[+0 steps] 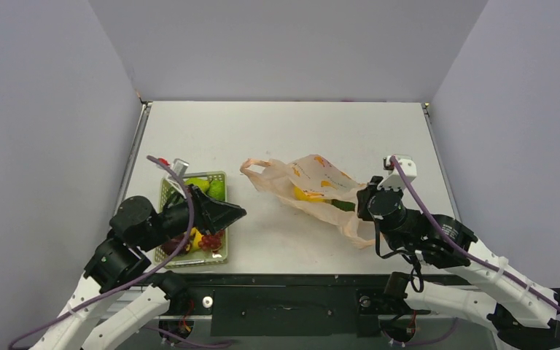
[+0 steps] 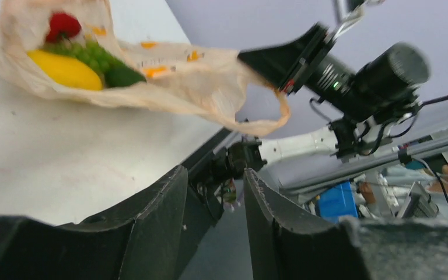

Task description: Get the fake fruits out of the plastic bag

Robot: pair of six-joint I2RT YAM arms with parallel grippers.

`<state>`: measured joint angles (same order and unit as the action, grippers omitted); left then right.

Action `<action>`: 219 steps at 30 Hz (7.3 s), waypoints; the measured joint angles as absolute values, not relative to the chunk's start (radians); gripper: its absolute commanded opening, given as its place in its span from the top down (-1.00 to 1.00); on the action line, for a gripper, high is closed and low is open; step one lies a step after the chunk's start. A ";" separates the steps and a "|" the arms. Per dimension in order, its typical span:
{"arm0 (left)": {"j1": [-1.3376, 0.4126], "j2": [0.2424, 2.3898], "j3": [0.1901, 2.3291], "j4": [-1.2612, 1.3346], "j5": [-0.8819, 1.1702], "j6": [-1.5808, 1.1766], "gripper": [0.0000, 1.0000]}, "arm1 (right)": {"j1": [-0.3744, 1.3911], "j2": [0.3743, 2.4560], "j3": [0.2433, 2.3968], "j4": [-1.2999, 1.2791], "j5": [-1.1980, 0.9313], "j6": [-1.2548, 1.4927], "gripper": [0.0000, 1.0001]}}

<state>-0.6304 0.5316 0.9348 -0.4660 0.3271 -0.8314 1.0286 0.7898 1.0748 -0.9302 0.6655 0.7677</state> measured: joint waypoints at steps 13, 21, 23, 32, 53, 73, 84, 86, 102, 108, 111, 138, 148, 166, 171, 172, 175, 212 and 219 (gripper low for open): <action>-1.330 1.042 1.033 -0.308 -0.269 -0.725 0.27 | 1.028 0.847 1.257 -0.944 0.743 0.728 1.00; -1.251 1.260 1.106 -0.176 -0.435 -0.640 0.70 | 1.028 0.822 1.257 -0.958 0.744 0.719 1.00; -1.197 1.312 1.106 -0.126 -0.423 -0.639 0.77 | 1.028 0.818 1.257 -0.960 0.743 0.719 1.00; -1.192 1.496 0.949 0.202 -0.335 -0.667 1.00 | 1.028 0.778 1.234 -0.958 0.743 0.715 1.00; -1.330 1.606 0.632 0.476 -0.369 -0.822 0.71 | 1.029 0.562 0.873 -1.113 0.534 0.915 -0.64; -1.340 1.675 0.715 0.655 -0.175 -0.881 0.44 | 1.031 0.580 0.748 -1.037 0.393 0.952 1.00; -1.269 1.624 0.659 0.605 -0.159 -0.893 0.05 | 1.082 0.594 0.736 -1.334 0.540 1.202 1.00; -1.279 1.607 0.686 0.574 -0.163 -0.869 0.02 | 1.088 0.603 0.737 -1.342 0.545 1.201 1.00; -1.309 1.745 0.971 0.378 -0.392 -0.790 -0.42 | 1.141 0.588 0.822 -1.274 0.553 1.133 1.00; -1.305 1.793 0.964 0.440 -0.472 -0.793 -0.57 | 1.145 0.586 0.825 -1.265 0.545 1.126 1.00; -1.295 1.827 0.965 0.478 -0.489 -0.794 -0.55 | 1.149 0.587 0.828 -1.263 0.538 1.121 1.00; -1.225 2.069 1.178 0.666 -0.594 -0.680 -0.69 | 1.207 0.594 0.863 -1.235 0.524 1.119 1.00; -1.229 2.212 1.318 0.530 -0.648 -0.672 -0.65 | 1.216 0.598 0.868 -1.236 0.525 1.119 1.00; -1.206 2.227 1.378 0.382 -0.534 -0.688 1.00 | 1.219 0.513 0.871 -1.263 0.569 1.123 1.00; -1.182 2.121 1.353 0.295 -0.433 -0.715 1.00 | 1.219 0.488 0.871 -1.280 0.610 1.114 1.00; -1.175 2.095 1.346 0.282 -0.409 -0.726 1.00 | 1.219 0.488 0.871 -1.282 0.618 1.111 1.00; -1.147 2.019 1.328 0.260 -0.304 -0.771 1.00 | 1.219 0.488 0.865 -1.282 0.647 1.106 1.00; -1.121 0.829 1.147 -0.585 -0.272 -0.739 1.00 | 1.219 0.526 0.850 -1.225 0.743 1.001 1.00; -1.104 0.706 1.148 -0.915 -0.523 -0.772 1.00 | 1.219 0.522 0.850 -1.222 0.743 0.998 1.00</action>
<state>-1.1042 0.7059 1.1484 -0.9146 -0.5232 -0.7719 1.2190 0.5217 0.8497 -1.2217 0.7425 0.9977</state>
